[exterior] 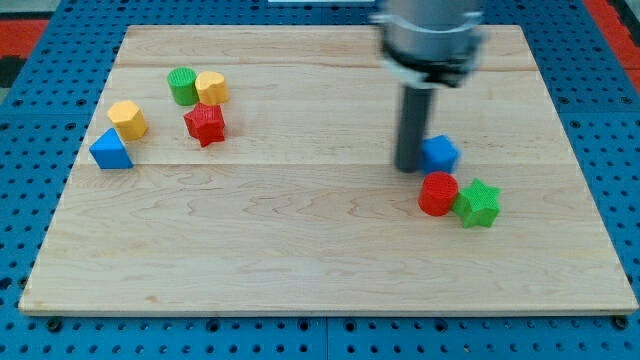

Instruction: Separate green circle and the yellow heart

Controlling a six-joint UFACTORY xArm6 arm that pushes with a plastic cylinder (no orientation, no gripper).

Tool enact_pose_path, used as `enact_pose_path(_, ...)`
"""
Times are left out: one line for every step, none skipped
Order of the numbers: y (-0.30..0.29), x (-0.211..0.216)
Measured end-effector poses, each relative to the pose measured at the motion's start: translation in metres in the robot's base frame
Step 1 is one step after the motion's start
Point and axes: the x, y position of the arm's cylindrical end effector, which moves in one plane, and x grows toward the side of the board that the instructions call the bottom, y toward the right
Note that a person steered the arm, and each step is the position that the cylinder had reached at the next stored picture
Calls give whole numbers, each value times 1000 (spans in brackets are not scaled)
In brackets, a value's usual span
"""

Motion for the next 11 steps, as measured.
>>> enact_pose_path(-27,-21)
enact_pose_path(-80,-93)
enact_pose_path(-128,-159)
enact_pose_path(-223,-183)
enact_pose_path(-365,-189)
enact_pose_path(-386,-157)
enact_pose_path(-304,-114)
enact_pose_path(-232,-111)
enact_pose_path(-271,-149)
enact_pose_path(-185,-142)
enact_pose_path(-142,-86)
